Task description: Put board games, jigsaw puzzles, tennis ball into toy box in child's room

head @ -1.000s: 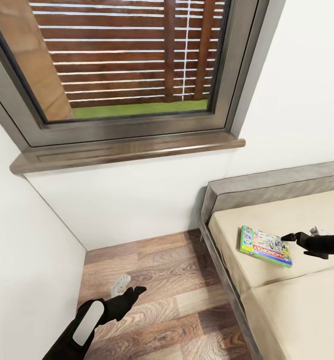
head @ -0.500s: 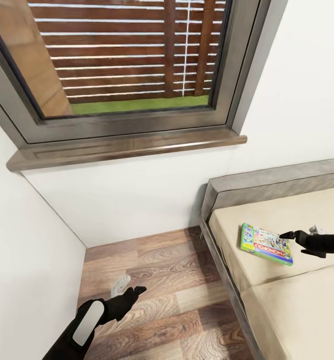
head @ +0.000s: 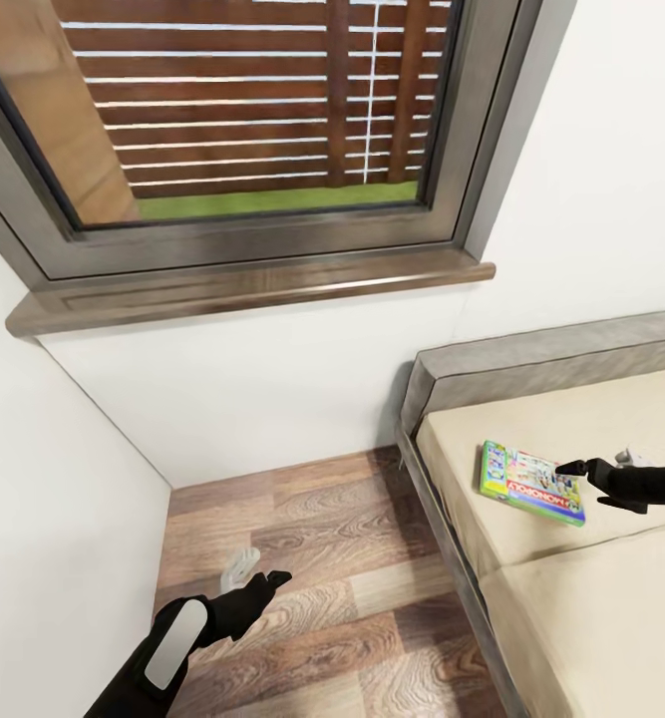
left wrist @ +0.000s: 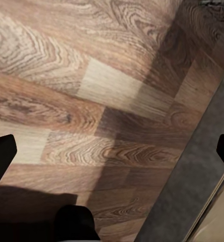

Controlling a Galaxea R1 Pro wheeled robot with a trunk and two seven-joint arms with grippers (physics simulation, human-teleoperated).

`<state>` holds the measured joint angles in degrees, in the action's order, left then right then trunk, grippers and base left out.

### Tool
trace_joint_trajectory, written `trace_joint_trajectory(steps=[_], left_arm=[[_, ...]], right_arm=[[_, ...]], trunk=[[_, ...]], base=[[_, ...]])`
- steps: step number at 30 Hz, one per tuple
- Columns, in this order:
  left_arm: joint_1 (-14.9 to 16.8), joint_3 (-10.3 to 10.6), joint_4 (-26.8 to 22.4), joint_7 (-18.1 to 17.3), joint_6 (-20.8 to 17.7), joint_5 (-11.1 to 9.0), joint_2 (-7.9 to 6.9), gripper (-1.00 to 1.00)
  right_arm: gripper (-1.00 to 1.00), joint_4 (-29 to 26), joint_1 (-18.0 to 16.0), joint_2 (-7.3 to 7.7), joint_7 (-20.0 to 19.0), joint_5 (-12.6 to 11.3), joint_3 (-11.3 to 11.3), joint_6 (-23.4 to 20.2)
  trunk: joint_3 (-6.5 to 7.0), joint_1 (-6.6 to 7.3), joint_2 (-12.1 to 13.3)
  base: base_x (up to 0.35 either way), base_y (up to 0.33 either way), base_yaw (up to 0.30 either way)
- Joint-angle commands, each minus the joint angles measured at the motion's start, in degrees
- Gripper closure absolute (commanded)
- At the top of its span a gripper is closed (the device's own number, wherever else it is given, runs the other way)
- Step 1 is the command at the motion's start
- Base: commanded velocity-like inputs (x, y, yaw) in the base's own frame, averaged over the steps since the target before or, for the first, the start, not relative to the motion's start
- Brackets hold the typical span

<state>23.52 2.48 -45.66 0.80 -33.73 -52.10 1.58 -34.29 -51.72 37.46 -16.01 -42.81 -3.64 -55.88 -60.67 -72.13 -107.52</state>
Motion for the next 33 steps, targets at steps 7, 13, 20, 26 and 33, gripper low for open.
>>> trace_joint_trajectory(steps=[7,13,20,26,33], left_arm=[[-0.01,-0.01,-0.05,0.08,-0.20,-0.19,0.00,-1.00],[0.00,-0.01,-0.05,0.08,-0.20,-0.19,0.00,-1.00],[0.02,-0.02,-0.05,0.08,-0.20,-0.19,0.00,-1.00],[-0.01,-0.02,-0.05,0.07,-0.20,-0.19,0.00,-1.00],[0.00,-0.02,-0.05,0.07,-0.20,-0.19,0.00,-1.00]], right_arm=[[-1.00,0.01,-0.05,0.07,-0.60,0.44,-0.23,-0.02],[-1.00,0.01,-0.01,0.04,-0.60,0.40,-0.23,0.01],[-1.00,0.01,0.02,0.04,-0.60,0.39,-0.23,0.05],[-1.00,0.01,0.01,0.06,-0.60,0.37,-0.23,0.06],[-1.00,0.01,0.03,0.06,-0.60,0.37,-0.23,0.07]], trunk=[[-0.24,0.01,-0.02],[-0.32,0.01,-0.02],[-0.36,0.01,-0.02],[-0.37,0.01,-0.02],[-0.58,0.01,-0.02]], base=[[0.000,0.000,0.000],[0.000,0.000,0.000],[0.000,0.000,0.000],[0.000,0.000,0.000],[0.000,0.000,0.000]])
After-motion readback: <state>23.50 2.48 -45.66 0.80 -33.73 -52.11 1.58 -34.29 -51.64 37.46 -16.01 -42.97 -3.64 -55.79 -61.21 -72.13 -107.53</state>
